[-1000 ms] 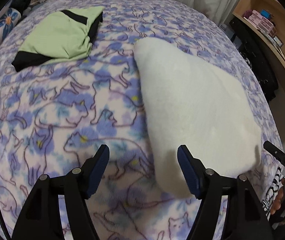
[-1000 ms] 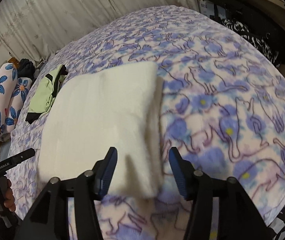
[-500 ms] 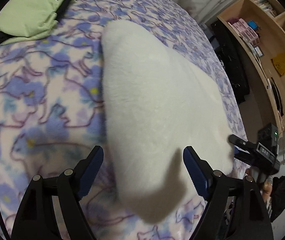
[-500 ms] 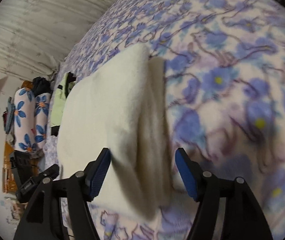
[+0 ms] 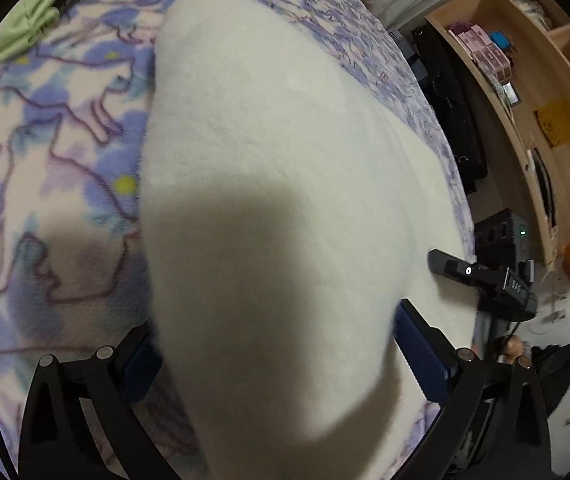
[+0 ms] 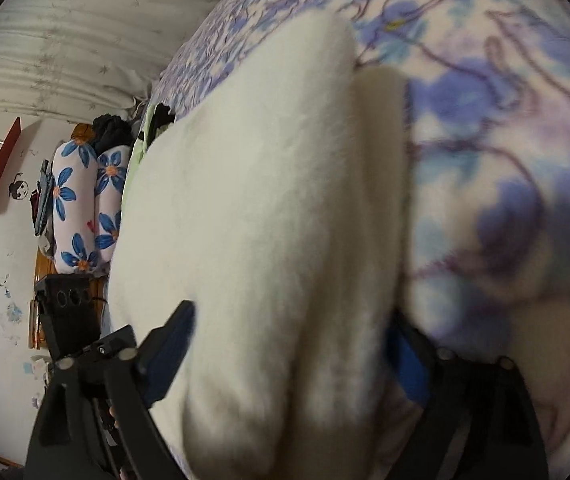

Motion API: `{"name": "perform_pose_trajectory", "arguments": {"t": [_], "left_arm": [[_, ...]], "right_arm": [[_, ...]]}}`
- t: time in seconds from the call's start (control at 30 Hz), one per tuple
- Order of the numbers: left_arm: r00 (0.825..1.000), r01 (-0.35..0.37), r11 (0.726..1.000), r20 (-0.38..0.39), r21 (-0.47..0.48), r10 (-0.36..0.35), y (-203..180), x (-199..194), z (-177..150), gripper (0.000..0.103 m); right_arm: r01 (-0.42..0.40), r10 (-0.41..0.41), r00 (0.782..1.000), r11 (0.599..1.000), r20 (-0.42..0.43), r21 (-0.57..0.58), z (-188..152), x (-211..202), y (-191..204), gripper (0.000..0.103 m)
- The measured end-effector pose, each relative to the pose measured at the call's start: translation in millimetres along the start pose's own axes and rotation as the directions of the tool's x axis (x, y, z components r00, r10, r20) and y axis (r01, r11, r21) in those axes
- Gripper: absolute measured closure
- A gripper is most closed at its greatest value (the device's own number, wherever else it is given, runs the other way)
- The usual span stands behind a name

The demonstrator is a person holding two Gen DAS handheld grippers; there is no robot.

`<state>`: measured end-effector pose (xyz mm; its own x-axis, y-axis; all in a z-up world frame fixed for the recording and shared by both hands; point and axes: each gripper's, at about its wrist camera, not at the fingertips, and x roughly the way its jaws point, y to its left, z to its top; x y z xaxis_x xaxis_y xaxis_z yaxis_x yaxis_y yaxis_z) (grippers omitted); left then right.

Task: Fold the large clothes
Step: 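Lift the bundle with both tools and fold it over once more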

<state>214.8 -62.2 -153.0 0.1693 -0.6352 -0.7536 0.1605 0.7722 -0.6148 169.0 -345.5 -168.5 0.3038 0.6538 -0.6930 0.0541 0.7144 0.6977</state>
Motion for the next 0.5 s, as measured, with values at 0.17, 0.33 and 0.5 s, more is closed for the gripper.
{"name": "perform_pose_trajectory", "arguments": {"t": [0.17,0.33,0.5], "left_arm": [[0.998,0.06,0.998,-0.036,-0.018,-0.06,6,14,6,0.0],[0.996,0.065,0.998,-0.052,-0.013,-0.066,3,23,10,0.0],[0.998,0.04,0.999,-0.058,0.01,-0.04,-1,21,8,0.0]], "right_arm": [[0.034,-0.037,0.998,0.998,-0.057,-0.053,3,12,11,0.0],[0.046,-0.05,0.997,0.998,-0.066,-0.053,6,15,10,0.0],[0.061,-0.065,0.997,0.996,-0.049,-0.069,4,13,13,0.0]]}}
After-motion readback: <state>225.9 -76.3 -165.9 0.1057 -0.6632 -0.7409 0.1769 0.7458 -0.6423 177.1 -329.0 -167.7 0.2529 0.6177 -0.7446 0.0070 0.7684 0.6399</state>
